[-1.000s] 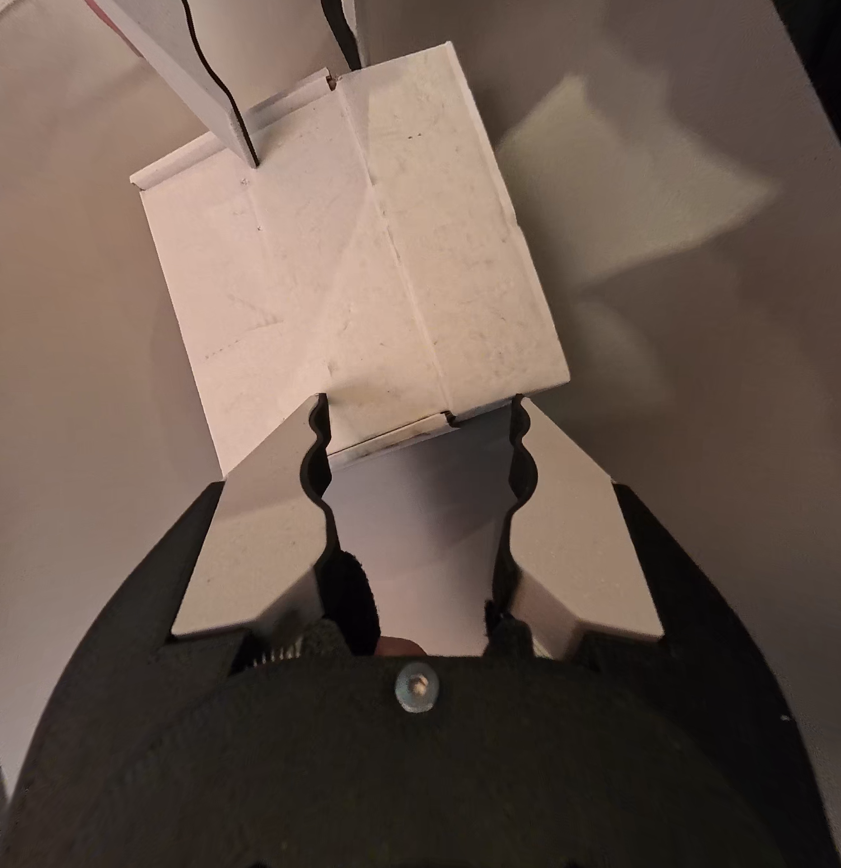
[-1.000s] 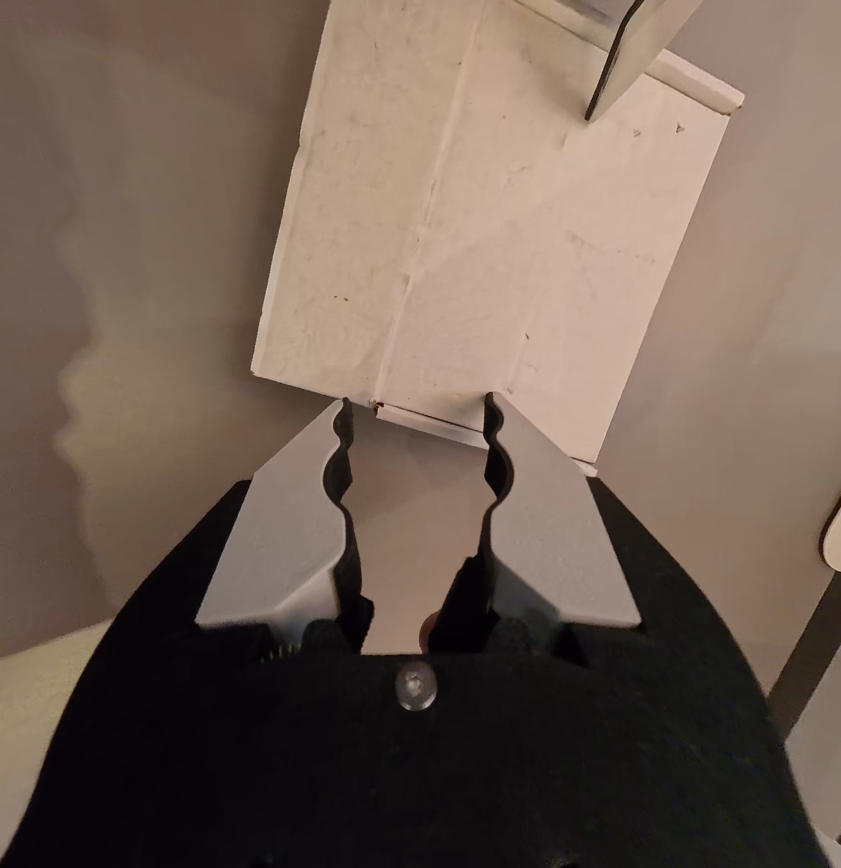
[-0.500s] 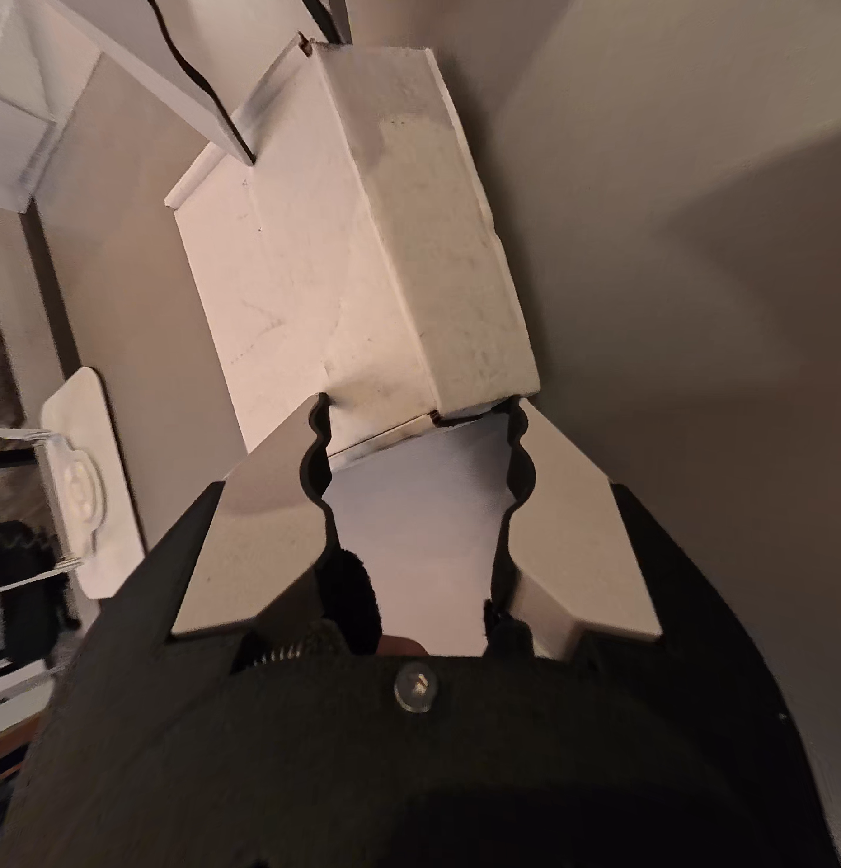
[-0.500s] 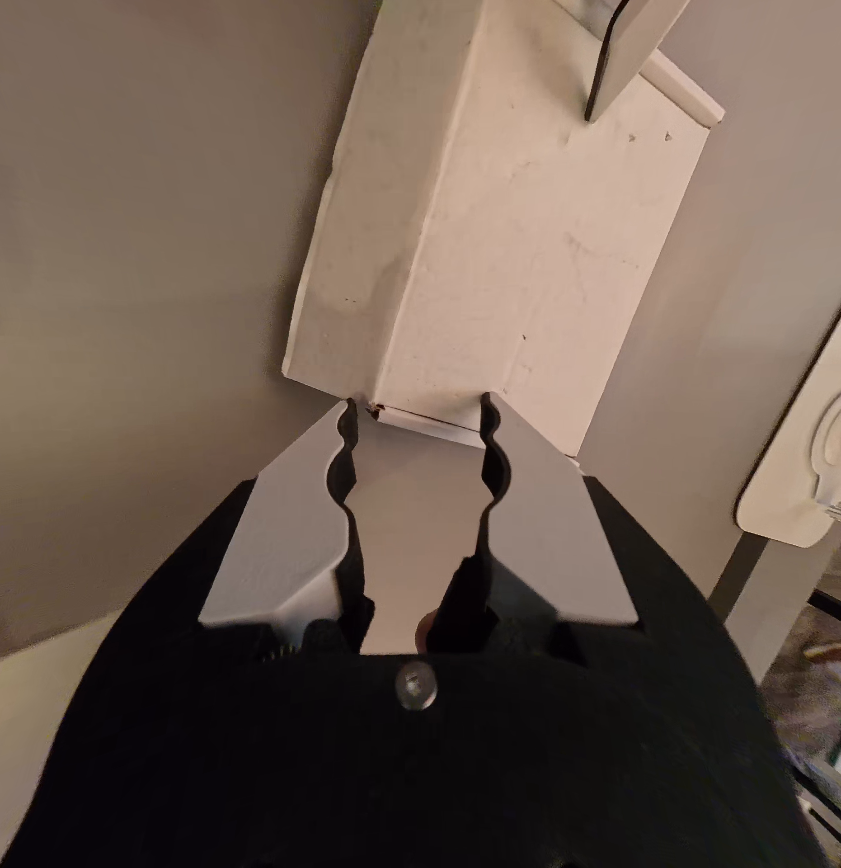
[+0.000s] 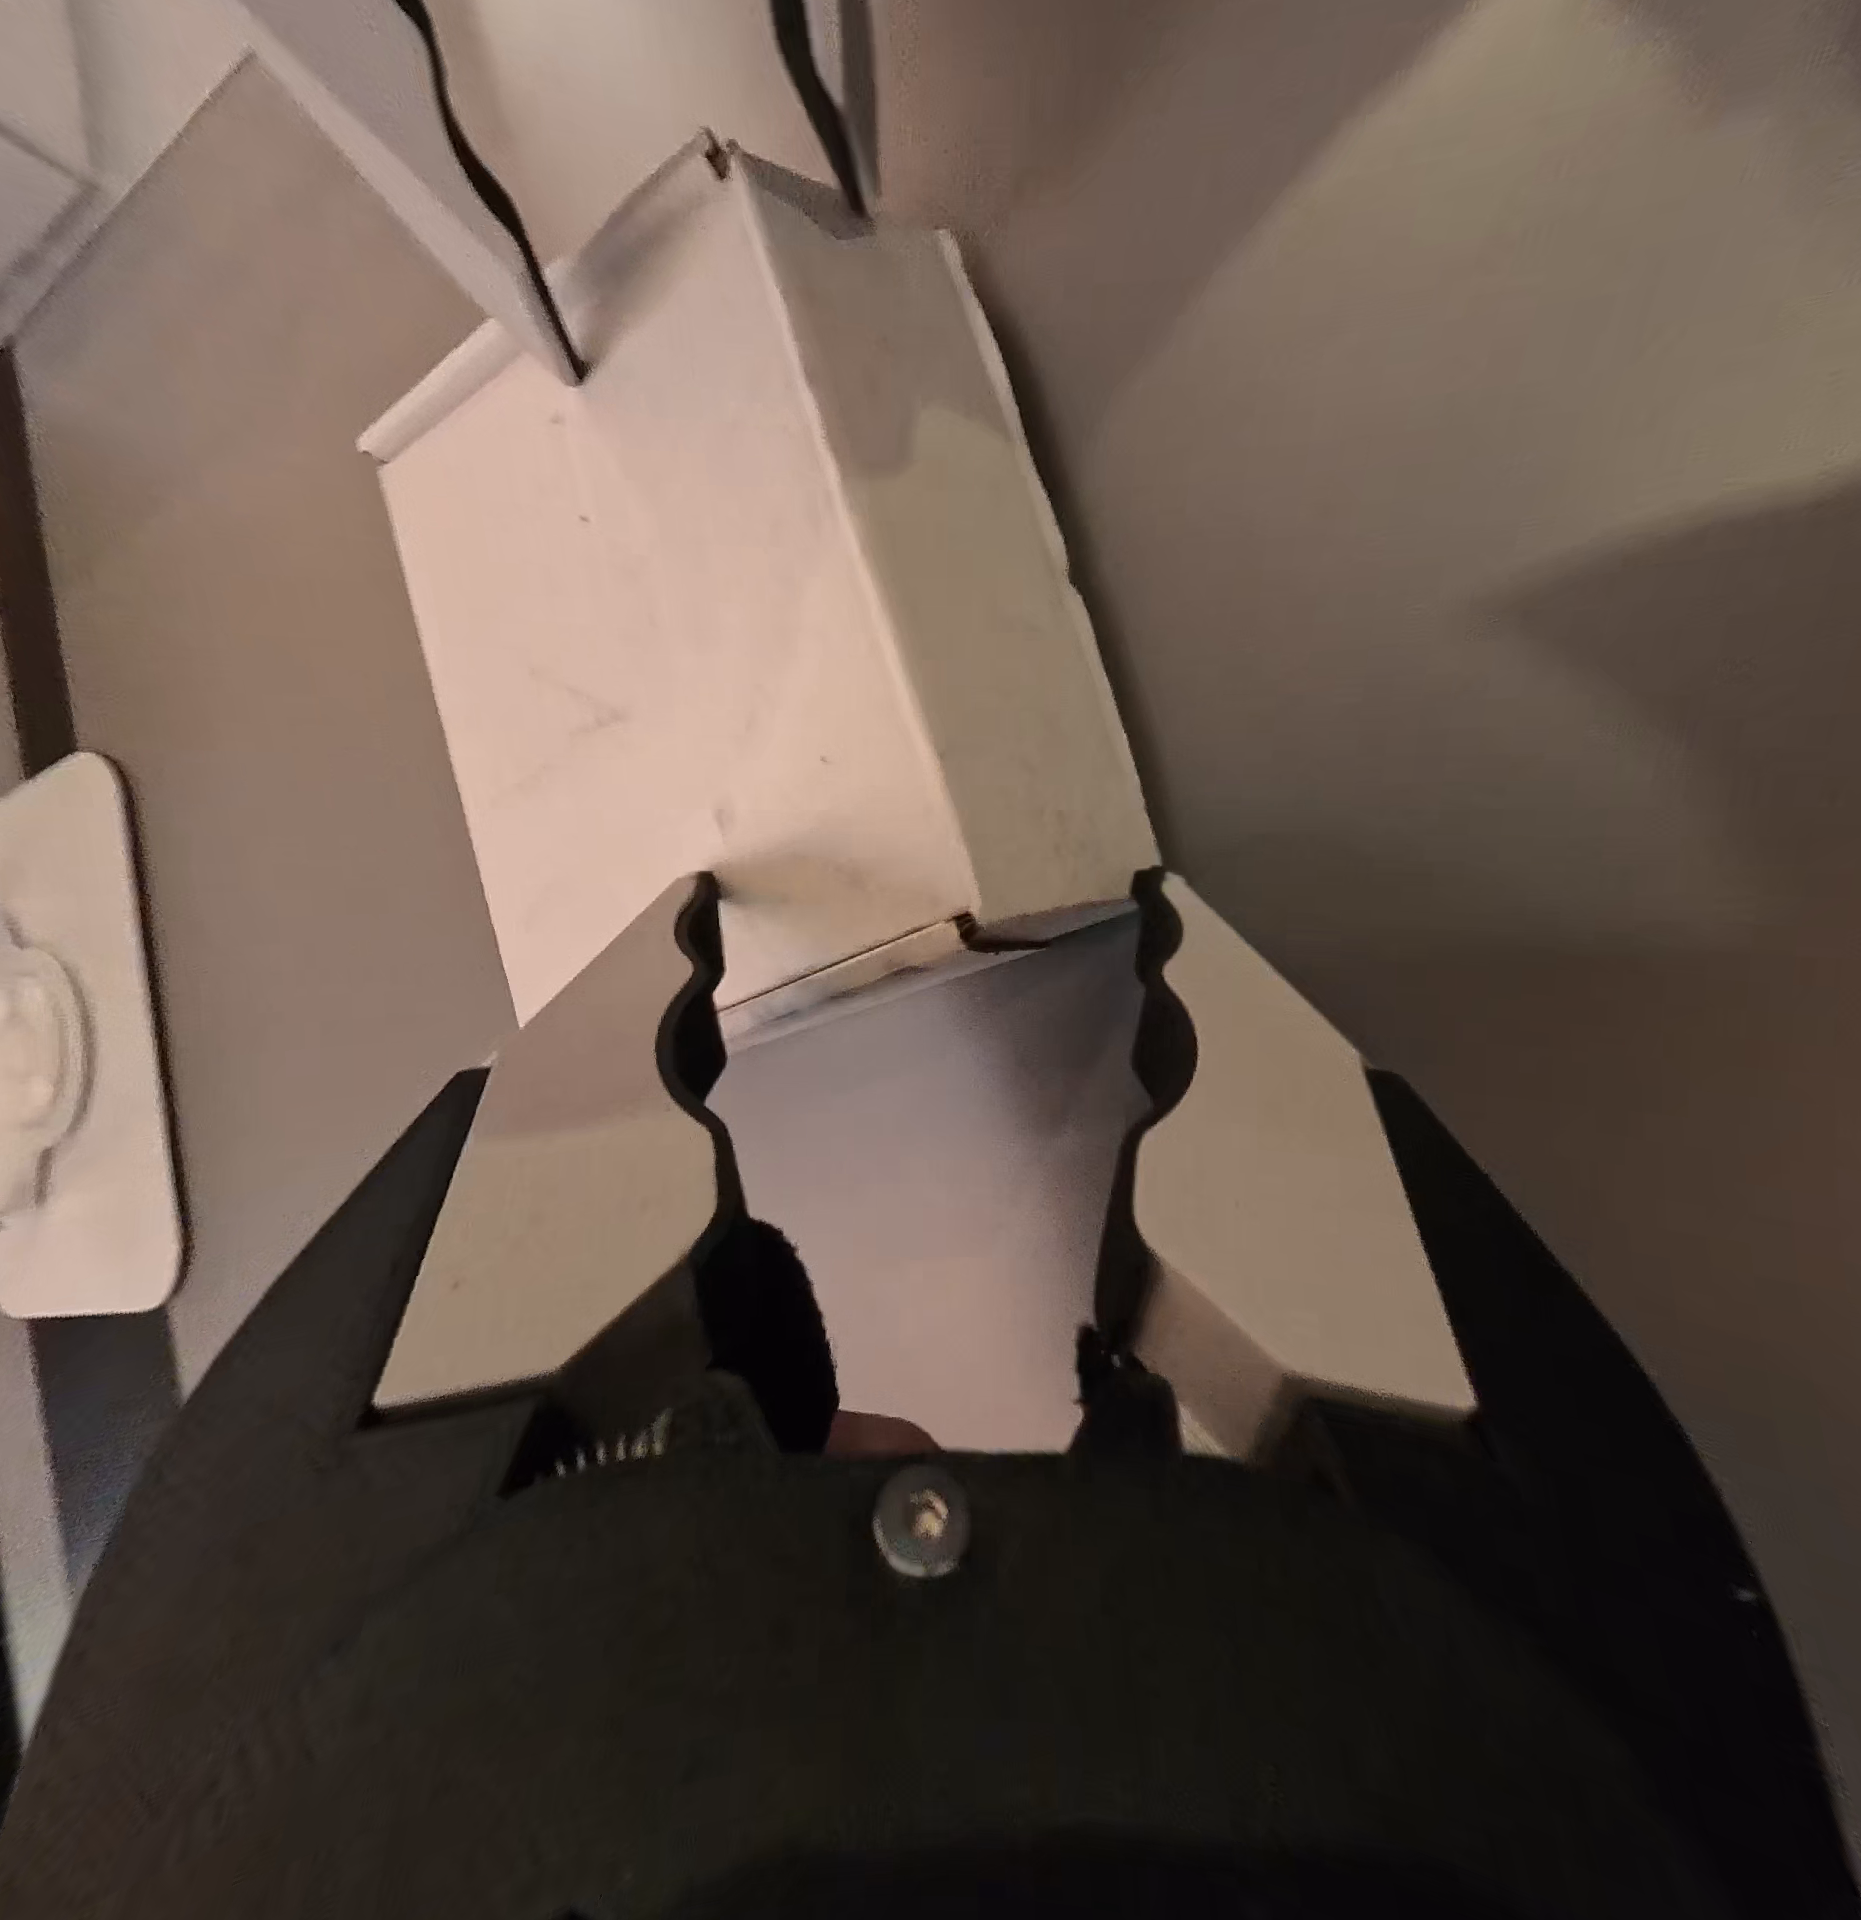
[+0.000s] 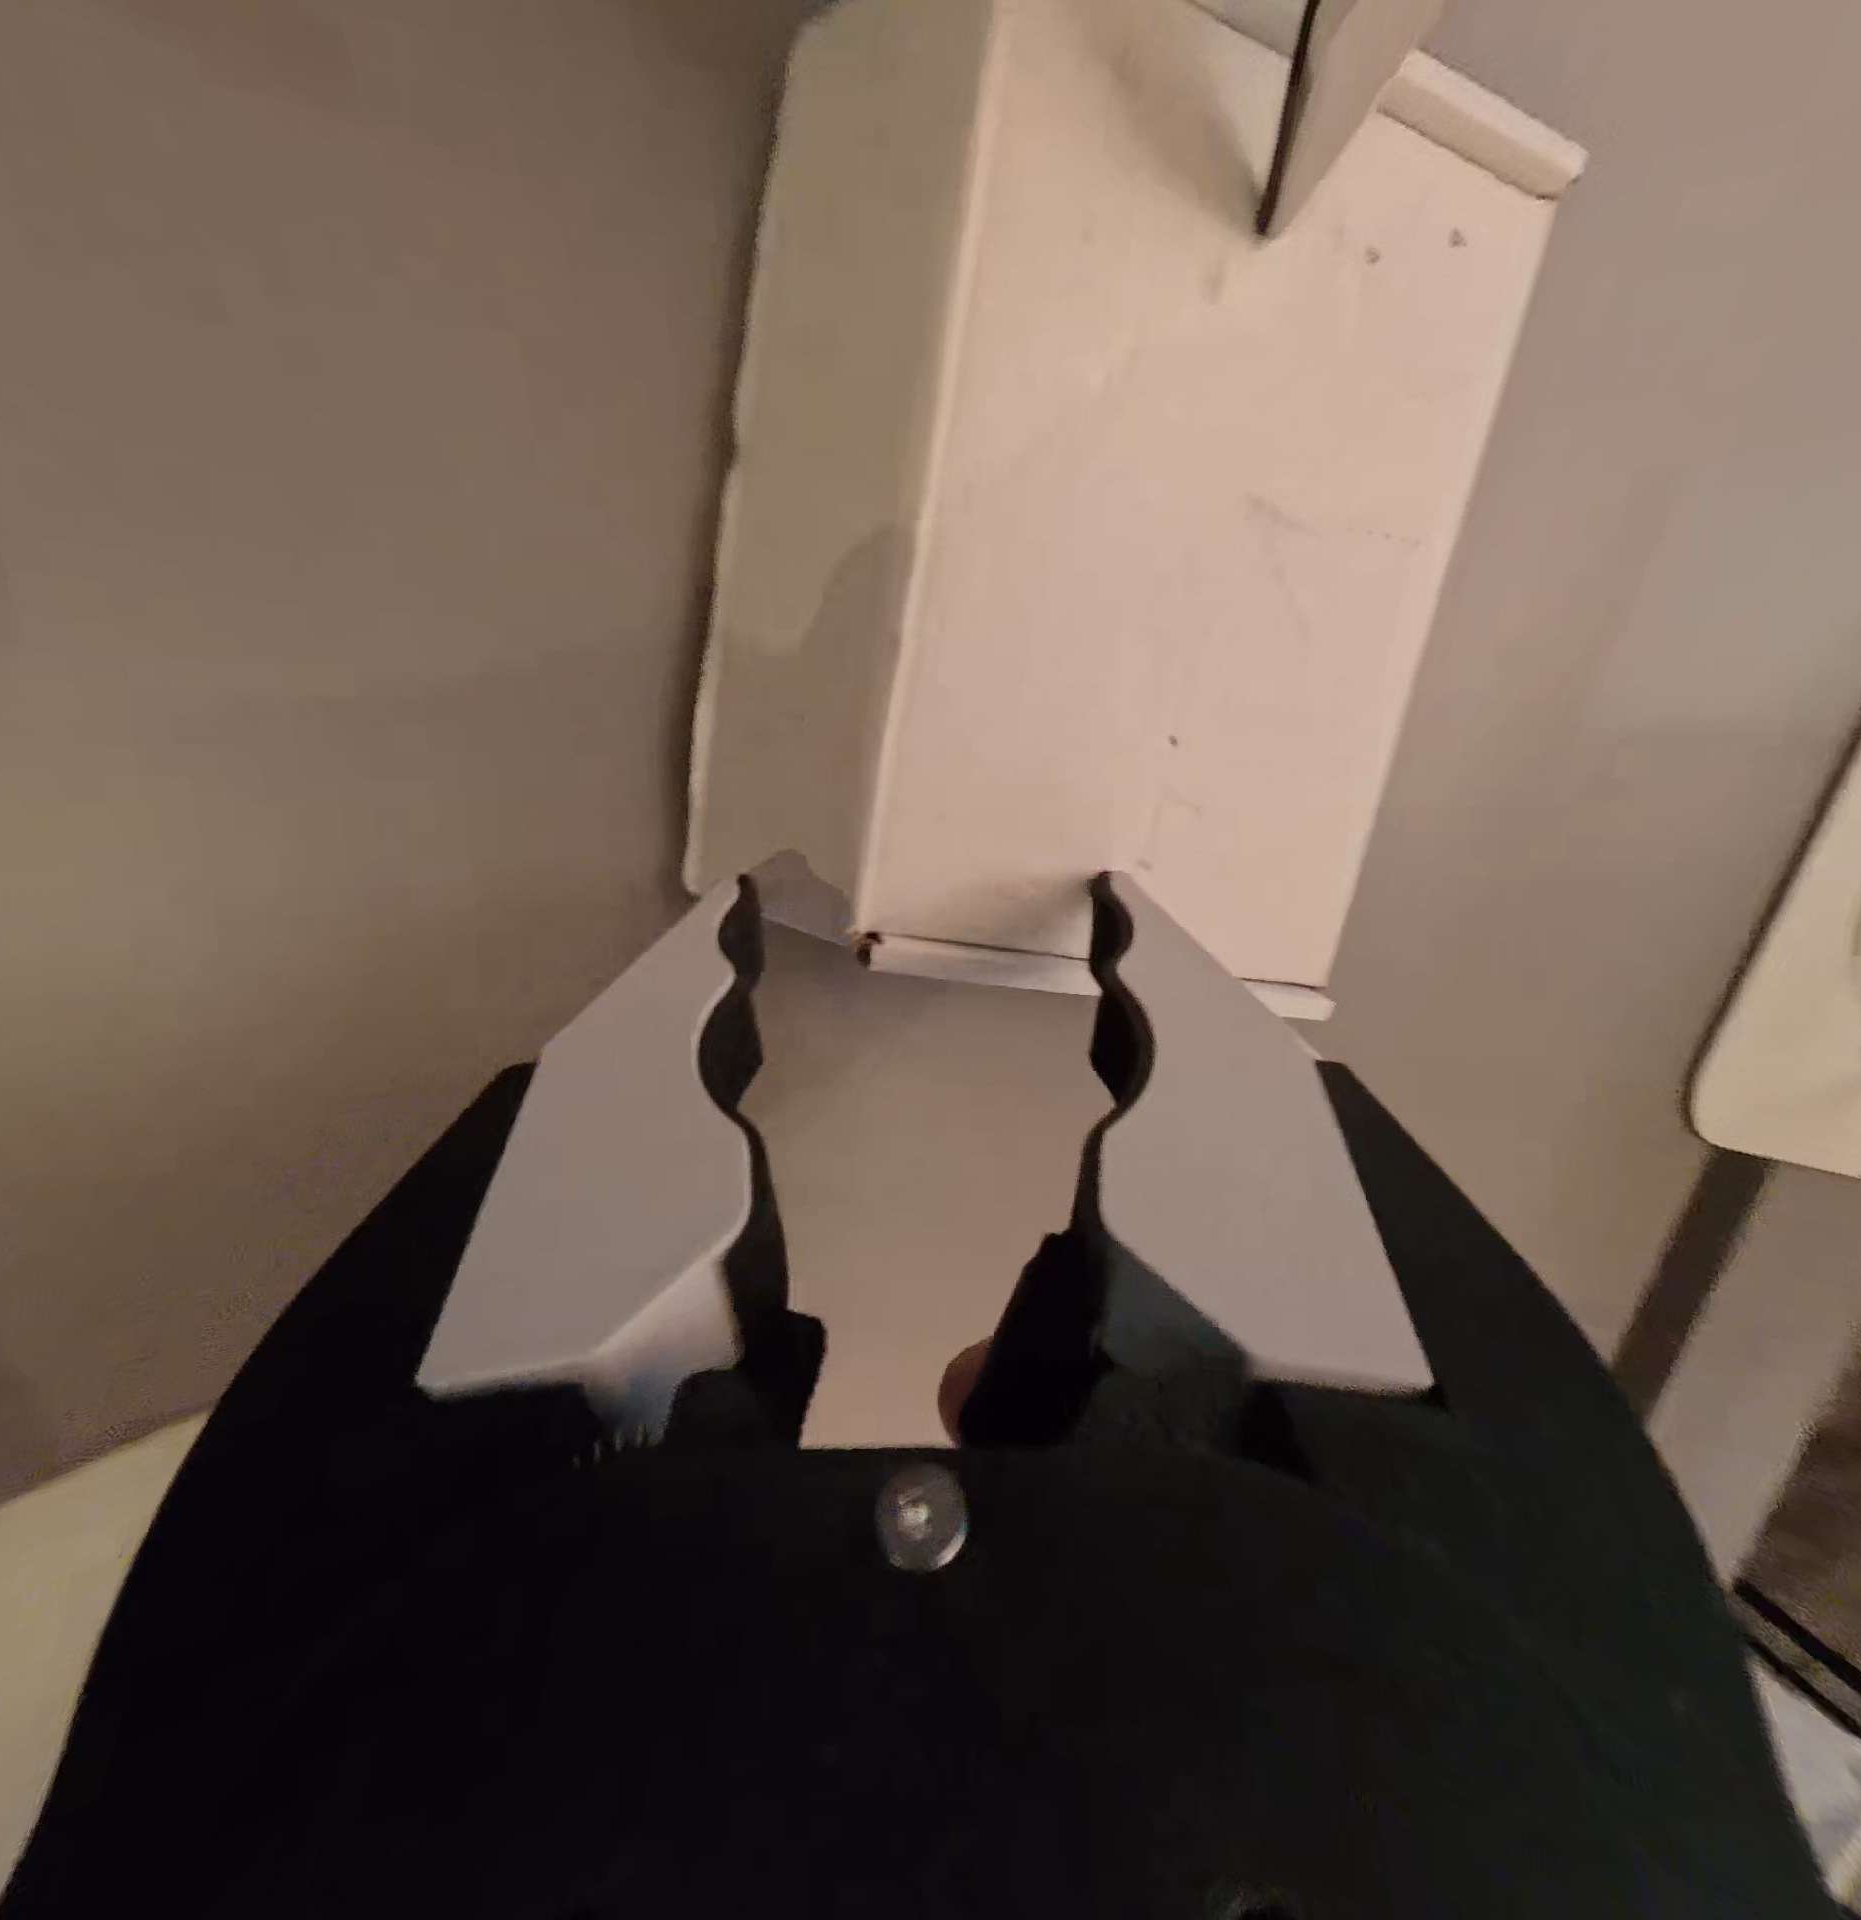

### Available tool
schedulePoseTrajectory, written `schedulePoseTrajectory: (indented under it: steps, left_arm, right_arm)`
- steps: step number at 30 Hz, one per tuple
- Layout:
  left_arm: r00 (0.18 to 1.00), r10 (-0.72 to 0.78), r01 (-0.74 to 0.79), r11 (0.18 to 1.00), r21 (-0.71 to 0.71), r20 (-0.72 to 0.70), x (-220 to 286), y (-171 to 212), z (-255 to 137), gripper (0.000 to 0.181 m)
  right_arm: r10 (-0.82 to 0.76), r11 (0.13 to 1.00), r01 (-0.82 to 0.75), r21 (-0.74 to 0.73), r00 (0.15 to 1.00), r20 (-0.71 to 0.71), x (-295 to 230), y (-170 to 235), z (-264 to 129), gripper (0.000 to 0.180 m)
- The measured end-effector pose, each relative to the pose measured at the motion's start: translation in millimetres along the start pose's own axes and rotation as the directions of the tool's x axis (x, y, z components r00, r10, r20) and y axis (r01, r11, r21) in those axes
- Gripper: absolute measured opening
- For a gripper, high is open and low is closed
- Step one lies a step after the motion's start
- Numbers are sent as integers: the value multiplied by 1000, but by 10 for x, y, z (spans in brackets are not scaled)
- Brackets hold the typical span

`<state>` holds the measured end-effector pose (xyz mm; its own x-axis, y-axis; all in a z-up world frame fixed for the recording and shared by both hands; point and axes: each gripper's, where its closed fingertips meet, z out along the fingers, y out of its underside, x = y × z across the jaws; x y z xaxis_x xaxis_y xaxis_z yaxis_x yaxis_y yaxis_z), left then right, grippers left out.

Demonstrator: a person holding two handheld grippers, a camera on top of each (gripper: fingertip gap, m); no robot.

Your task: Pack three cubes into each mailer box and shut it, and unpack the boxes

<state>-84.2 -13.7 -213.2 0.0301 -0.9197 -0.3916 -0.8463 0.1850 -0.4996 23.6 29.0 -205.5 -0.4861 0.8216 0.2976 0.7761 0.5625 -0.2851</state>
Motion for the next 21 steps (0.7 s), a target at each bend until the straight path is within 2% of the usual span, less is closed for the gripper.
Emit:
schedulePoseTrajectory:
  steps: [3,9,14,18,19,20,21]
  left_arm:
    - [998,-32,31,999,10,50,5,-10,25,81]
    - [971,7,5,999,-52,239,-140,19,72,58]
    - [964,-23,30,999,-23,263,-142,12,79,57]
    - [965,6,7,999,-49,263,-143,1,67,59]
    - [962,25,-10,998,-57,273,-143,-11,70,59]
    - [958,39,-23,998,-60,285,-142,-21,84,60]
    - [955,42,-28,998,-54,295,-142,-34,105,61]
  right_arm:
    - [26,1000,-26,12,998,-58,1,-11,20,63]
    - [-29,999,24,-25,972,-232,77,8,63,52]
    - [-3,1000,4,4,960,-281,79,0,67,49]
    - [26,1000,-21,21,965,-262,81,-10,47,52]
    - [57,998,-52,27,969,-242,86,-20,37,58]
    - [89,996,-84,32,971,-220,102,-41,26,75]
    - [114,993,-107,44,970,-216,154,-88,2,83]
